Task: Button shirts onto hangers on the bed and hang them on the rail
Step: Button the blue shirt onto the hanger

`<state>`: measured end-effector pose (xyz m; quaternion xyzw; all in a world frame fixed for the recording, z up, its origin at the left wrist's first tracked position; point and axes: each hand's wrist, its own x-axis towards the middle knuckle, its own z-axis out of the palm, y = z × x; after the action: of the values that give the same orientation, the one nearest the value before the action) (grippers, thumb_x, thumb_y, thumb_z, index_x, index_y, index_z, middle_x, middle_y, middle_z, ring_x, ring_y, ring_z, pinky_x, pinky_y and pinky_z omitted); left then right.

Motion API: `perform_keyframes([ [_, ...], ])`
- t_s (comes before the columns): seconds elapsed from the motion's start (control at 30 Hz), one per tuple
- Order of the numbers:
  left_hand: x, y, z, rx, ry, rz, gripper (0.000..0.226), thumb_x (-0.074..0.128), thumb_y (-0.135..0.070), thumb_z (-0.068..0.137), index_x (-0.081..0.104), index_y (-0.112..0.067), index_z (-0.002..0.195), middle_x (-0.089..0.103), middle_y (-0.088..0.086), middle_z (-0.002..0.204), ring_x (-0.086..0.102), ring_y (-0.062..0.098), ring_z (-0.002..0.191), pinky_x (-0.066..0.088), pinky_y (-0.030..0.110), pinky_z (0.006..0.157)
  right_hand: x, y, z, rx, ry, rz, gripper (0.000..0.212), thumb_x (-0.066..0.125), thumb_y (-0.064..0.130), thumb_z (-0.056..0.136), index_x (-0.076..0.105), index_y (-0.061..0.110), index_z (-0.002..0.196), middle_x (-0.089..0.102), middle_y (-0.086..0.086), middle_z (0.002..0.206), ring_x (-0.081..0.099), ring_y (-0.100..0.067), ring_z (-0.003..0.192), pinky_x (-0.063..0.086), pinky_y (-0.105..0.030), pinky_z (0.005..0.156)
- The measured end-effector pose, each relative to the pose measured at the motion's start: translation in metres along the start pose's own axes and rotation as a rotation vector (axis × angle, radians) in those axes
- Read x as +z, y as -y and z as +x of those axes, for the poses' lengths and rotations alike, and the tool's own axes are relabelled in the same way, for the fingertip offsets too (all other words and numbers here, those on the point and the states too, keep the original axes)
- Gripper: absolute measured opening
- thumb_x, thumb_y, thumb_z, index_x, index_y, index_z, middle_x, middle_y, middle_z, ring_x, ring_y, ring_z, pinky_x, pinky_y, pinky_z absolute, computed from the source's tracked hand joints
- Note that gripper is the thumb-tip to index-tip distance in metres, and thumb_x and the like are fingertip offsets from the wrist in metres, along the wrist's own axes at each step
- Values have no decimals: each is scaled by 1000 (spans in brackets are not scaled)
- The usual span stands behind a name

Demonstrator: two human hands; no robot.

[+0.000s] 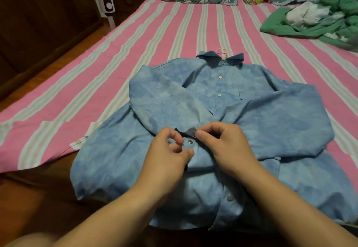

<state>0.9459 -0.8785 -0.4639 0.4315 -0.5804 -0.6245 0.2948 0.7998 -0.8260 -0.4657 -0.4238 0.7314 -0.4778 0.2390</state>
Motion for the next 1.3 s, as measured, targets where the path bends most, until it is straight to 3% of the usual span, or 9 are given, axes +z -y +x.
perform_keyframes([
  [0.1, 0, 0, 5, -93, -80, -150, 20, 67, -6, 95, 51, -15, 88, 61, 20, 78, 54, 27, 70, 50, 42, 60, -4, 2, 1, 94, 47, 120, 10, 75, 19, 89, 78, 18, 80, 76, 7, 78, 68, -2, 73, 50, -15, 70],
  [0.2, -1, -2, 7, -136, -55, -183, 21, 67, 0, 93, 51, -13, 88, 54, 15, 68, 49, 19, 59, 45, 29, 48, -5, 7, 0, 192, 57, 226, 12, 77, 18, 87, 78, 11, 77, 76, -4, 79, 67, -8, 72, 52, -22, 71],
  [0.27, 1, -2, 5, -147, -5, -160, 25, 70, 3, 89, 51, -13, 86, 52, 12, 64, 45, 16, 53, 40, 28, 50, -8, 9, 0, 263, 70, 326, 10, 77, 13, 85, 78, 8, 77, 76, -9, 80, 68, -11, 72, 54, -26, 74],
  [0.5, 2, -1, 3, -164, -11, -109, 24, 72, 0, 85, 54, -16, 80, 59, 16, 69, 48, 21, 61, 38, 34, 59, -10, 9, -2, 245, 102, 349, 7, 77, 6, 84, 78, 5, 77, 78, 1, 86, 73, -7, 84, 51, -11, 71],
  [0.77, -1, -2, 2, -198, -5, -161, 21, 70, 0, 89, 54, -14, 85, 60, 12, 70, 50, 18, 56, 42, 30, 56, -16, 7, -1, 219, 234, 354, 7, 76, 4, 85, 77, 3, 79, 78, 1, 99, 73, -10, 94, 52, -19, 85],
  [0.9, -1, -2, 1, -181, -12, -152, 21, 68, 3, 88, 54, -13, 87, 57, 15, 73, 48, 20, 62, 39, 33, 59, -14, 4, -2, 106, 249, 221, 9, 77, 6, 85, 79, 8, 77, 77, 5, 97, 72, -9, 94, 53, -24, 91],
  [1.07, 0, 3, 3, -172, -88, -136, 20, 57, 4, 89, 50, -15, 91, 52, 3, 64, 49, 11, 47, 45, 29, 50, -12, -6, -7, -289, 229, -223, 16, 70, 10, 87, 82, 20, 91, 74, 15, 103, 66, 1, 102, 48, -18, 92],
  [1.17, -1, 0, 5, -198, -98, -210, 10, 61, -14, 96, 52, -17, 99, 58, 6, 73, 57, 22, 68, 53, 29, 53, -11, -8, -11, -363, 234, -336, 36, 52, 20, 82, 81, 24, 103, 67, 17, 108, 61, -1, 105, 45, -17, 94],
  [1.3, 0, -7, 7, -139, -101, -153, 31, 76, -29, 90, 57, -23, 113, 65, 4, 81, 62, 18, 66, 51, 26, 51, -11, -5, -13, -423, 218, -331, 47, 43, 26, 80, 79, 23, 110, 65, 14, 108, 59, -6, 106, 45, -20, 93],
])
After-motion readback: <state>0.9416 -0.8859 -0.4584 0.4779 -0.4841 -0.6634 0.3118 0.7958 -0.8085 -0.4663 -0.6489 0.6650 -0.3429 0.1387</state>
